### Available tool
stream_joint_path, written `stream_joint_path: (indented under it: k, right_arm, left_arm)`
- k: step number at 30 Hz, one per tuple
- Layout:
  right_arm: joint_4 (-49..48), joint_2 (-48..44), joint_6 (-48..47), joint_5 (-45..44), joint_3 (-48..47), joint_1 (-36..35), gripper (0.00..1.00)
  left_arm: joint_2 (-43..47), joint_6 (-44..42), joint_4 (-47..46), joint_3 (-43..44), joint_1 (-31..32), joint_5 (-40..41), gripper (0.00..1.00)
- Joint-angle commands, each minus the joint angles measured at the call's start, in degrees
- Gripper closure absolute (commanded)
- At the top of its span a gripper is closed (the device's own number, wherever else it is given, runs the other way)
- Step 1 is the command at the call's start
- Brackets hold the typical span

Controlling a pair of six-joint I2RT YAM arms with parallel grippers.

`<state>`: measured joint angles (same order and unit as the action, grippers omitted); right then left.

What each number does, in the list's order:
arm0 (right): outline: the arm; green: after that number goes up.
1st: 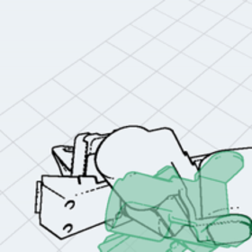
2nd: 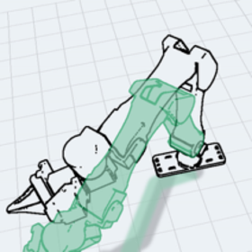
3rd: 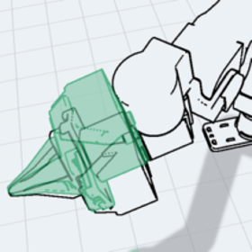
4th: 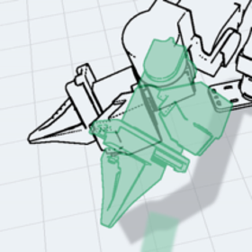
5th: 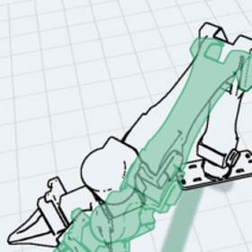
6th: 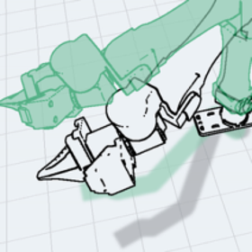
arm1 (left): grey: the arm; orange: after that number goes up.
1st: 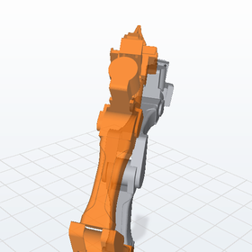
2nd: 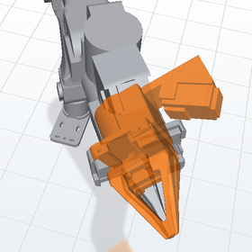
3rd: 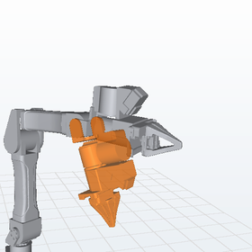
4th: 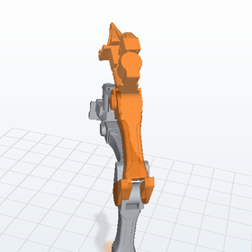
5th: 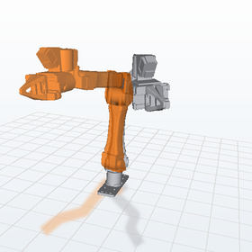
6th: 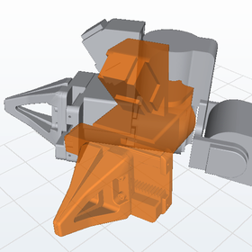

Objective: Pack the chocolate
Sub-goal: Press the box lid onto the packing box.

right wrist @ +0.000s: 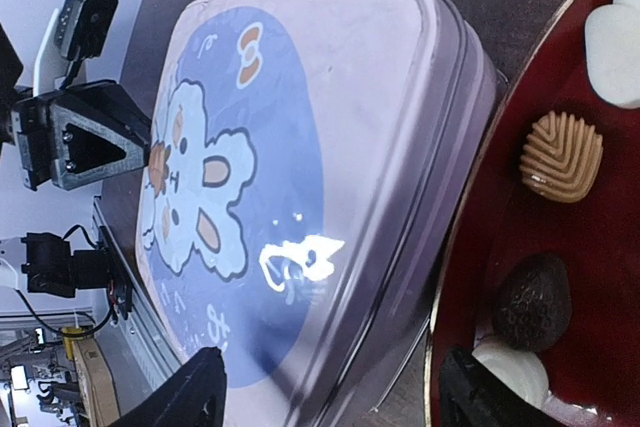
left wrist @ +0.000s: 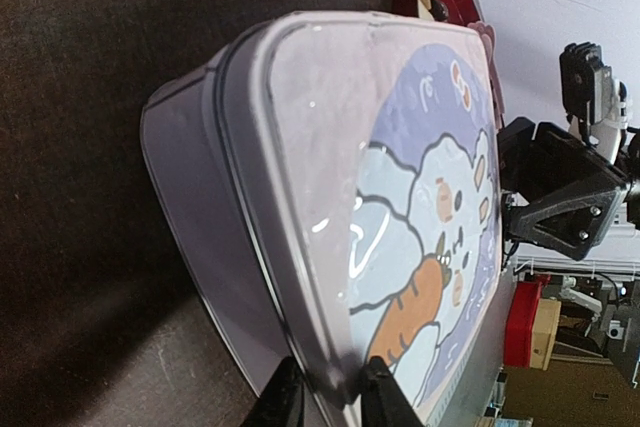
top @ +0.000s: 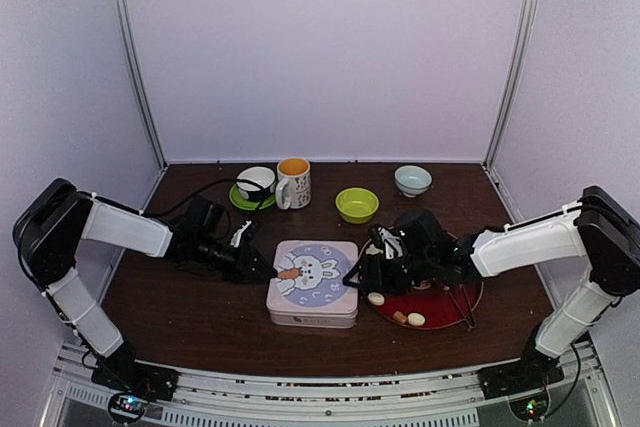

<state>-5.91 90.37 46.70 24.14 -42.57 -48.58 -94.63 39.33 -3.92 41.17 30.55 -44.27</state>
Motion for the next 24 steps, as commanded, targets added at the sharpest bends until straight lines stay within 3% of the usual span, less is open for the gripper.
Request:
stream_joint_path:
  k: [1,10,13,24]
  right_arm:
    - [-4.2,-4.4,-0.2,3.4,3.6,-0.5,0.29]
    - [-6.5,-3.9,-0.6,7.4,6.4,-2.3,0.41]
    - [-7.9,-2.1,0.0,7.3,6.8,-2.7,0.50]
    - [-22.5,2.4,7.1,9.0,13.3,-2.7,0.73]
  left_arm:
    - [0.4,-0.5,-2.0,1.3,1.0,0.6,0.78]
    - [0.1,-0.7,-0.8,2.7,1.7,2.0,0.78]
    - [0.0,-0.7,-0.6,2.9,1.9,2.2,0.78]
    - [-0.5,-1.0,0.3,3.2,2.2,3.1,0.78]
